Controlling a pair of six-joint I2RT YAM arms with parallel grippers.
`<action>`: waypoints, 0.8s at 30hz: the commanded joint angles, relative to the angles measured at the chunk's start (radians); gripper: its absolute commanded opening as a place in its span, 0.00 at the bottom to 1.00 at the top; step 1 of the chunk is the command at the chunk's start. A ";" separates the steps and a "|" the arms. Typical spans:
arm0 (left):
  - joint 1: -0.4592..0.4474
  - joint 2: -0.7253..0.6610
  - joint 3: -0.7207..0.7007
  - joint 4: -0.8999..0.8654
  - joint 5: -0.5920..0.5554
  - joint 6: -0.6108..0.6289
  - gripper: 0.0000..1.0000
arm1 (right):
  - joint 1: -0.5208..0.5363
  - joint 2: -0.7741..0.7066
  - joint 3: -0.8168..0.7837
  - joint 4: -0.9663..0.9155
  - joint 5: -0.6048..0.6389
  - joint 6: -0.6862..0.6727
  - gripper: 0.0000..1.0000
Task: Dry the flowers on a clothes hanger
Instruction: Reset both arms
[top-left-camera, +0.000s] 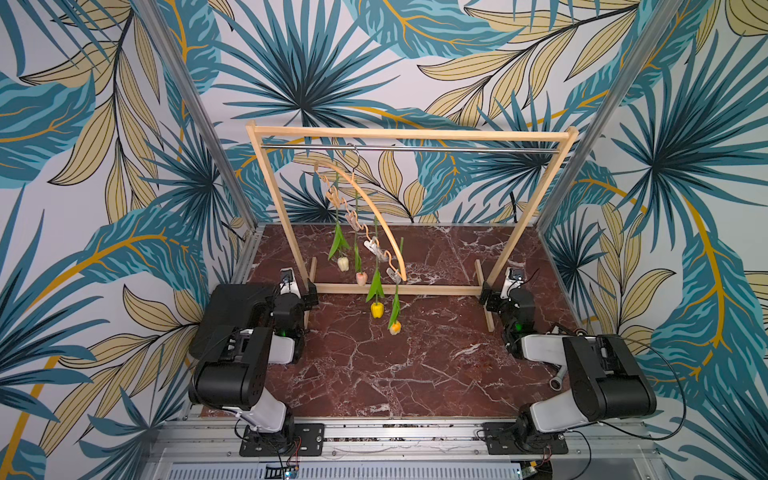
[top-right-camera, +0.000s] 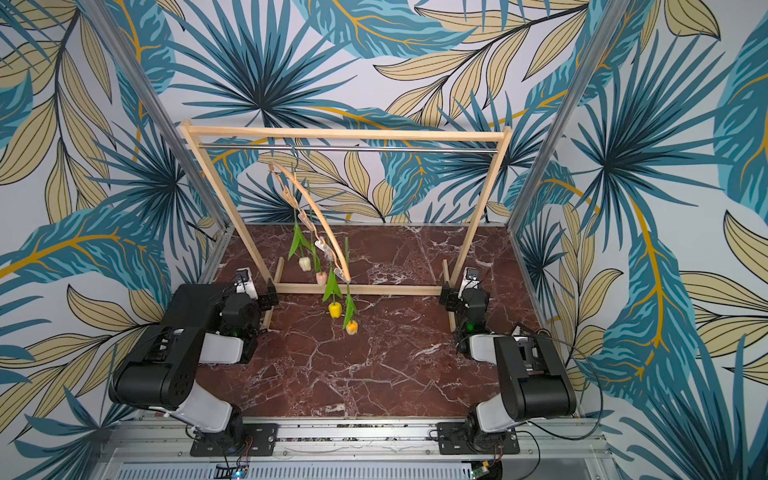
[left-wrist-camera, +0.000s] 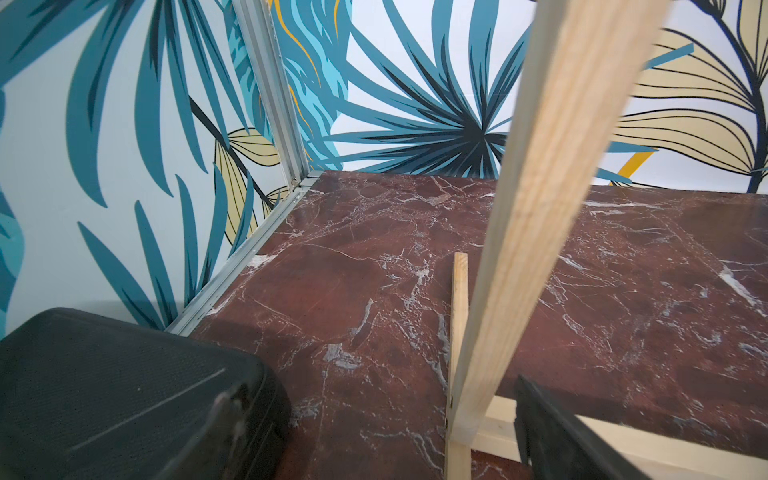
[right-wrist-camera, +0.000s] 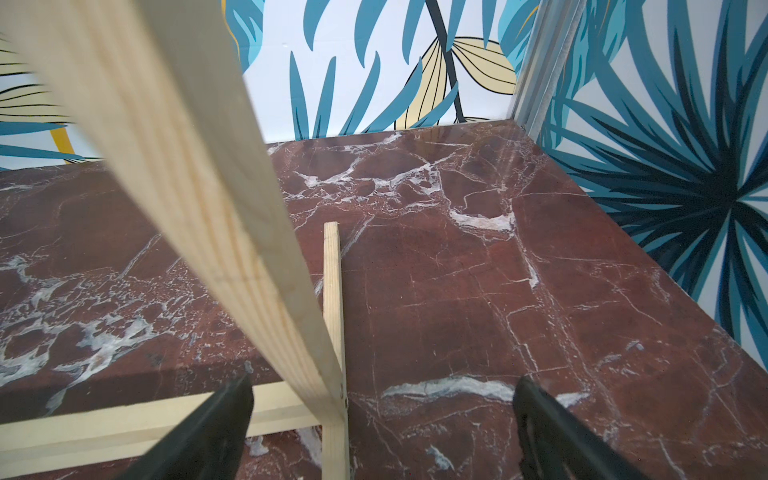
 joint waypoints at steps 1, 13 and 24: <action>0.008 -0.002 -0.009 0.029 0.008 0.002 1.00 | -0.001 -0.006 -0.010 0.021 -0.005 -0.014 1.00; 0.009 -0.002 -0.010 0.029 0.008 0.002 1.00 | -0.001 -0.008 -0.012 0.021 -0.005 -0.013 1.00; 0.010 -0.001 -0.010 0.029 0.010 0.002 1.00 | 0.002 0.003 0.005 0.001 -0.006 -0.020 1.00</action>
